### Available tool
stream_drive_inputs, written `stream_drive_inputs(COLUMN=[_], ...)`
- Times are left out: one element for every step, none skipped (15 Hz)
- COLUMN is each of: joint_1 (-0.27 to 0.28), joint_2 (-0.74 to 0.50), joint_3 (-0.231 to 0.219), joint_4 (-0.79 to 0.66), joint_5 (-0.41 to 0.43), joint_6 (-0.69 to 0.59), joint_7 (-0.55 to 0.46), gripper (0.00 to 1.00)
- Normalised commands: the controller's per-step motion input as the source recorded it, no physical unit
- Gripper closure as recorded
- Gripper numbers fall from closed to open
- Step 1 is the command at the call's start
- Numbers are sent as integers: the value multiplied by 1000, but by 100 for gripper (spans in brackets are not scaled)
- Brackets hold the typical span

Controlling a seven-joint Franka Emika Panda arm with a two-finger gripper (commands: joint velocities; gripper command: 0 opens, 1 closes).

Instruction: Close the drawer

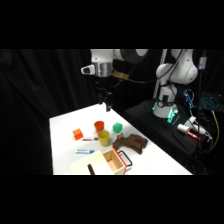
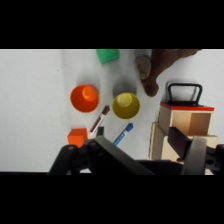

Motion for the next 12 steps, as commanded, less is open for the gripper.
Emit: stream_drive_inputs(joint_1=[-16, -23, -19, -7, 13, 37, 57, 86, 96, 109, 116, 117], joint_2=[-58, -108, -147, -131, -87, -50, -35, -15, -6, 11, 16, 29], joint_3=[9, 8, 12, 24, 41, 62, 79, 107, 113, 117, 116, 111], joint_4=[41, 57, 62, 40, 8, -43, -87, -146, -172, -198, -215, -213], joint_5=[17, -41, -28, -18, 29, 59, 36, -7, -26, -7, 8, 3], joint_6=[-42, -18, 15, 72, 119, 173, 206, 231, 241, 251, 260, 258], joint_7=[-72, -3, 16, 47, 61, 60, 91, 134, 145, 132, 117, 109], gripper=[0, 0, 0, 0, 0, 0, 0, 0, 0, 0, 0, 0])
